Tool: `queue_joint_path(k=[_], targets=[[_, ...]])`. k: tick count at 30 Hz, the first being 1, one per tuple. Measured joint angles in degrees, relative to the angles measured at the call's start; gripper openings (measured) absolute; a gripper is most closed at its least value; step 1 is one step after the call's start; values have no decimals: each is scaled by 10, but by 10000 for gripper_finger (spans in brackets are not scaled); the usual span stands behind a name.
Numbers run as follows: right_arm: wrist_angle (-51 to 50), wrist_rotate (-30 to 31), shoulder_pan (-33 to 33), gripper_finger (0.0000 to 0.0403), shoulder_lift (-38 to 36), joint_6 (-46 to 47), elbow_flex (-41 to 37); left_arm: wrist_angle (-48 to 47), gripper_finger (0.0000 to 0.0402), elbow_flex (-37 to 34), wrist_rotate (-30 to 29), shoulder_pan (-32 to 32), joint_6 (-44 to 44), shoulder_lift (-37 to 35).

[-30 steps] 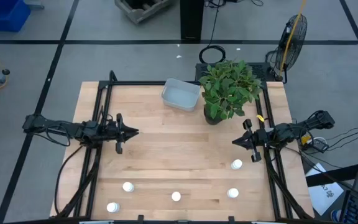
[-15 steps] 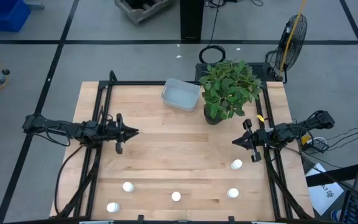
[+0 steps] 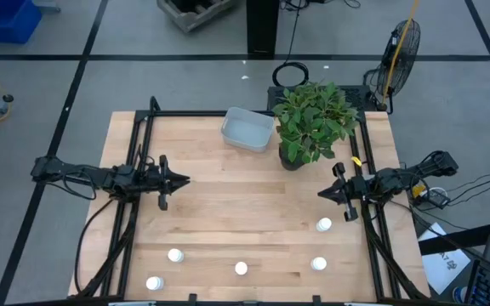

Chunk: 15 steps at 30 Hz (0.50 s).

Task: Pick and place pill bottles into a basket
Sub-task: Put the white pill bottle into the gray bin

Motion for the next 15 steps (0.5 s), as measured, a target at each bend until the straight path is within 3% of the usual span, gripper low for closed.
queue_joint_path(k=[2,5,9,11,15], targets=[[2,0,0,0,0,3,0,0,58,0,0,0,0,0],[10,-2,1,0,0,94,0,0,58,0,0,0,0,0],[64,5,1,0,0,97,0,0,58,0,0,0,0,0],[92,35,1,0,6,115,0,0,58,0,0,0,0,0],[128,164,1,0,10,89,0,0,58,0,0,0,0,0]])
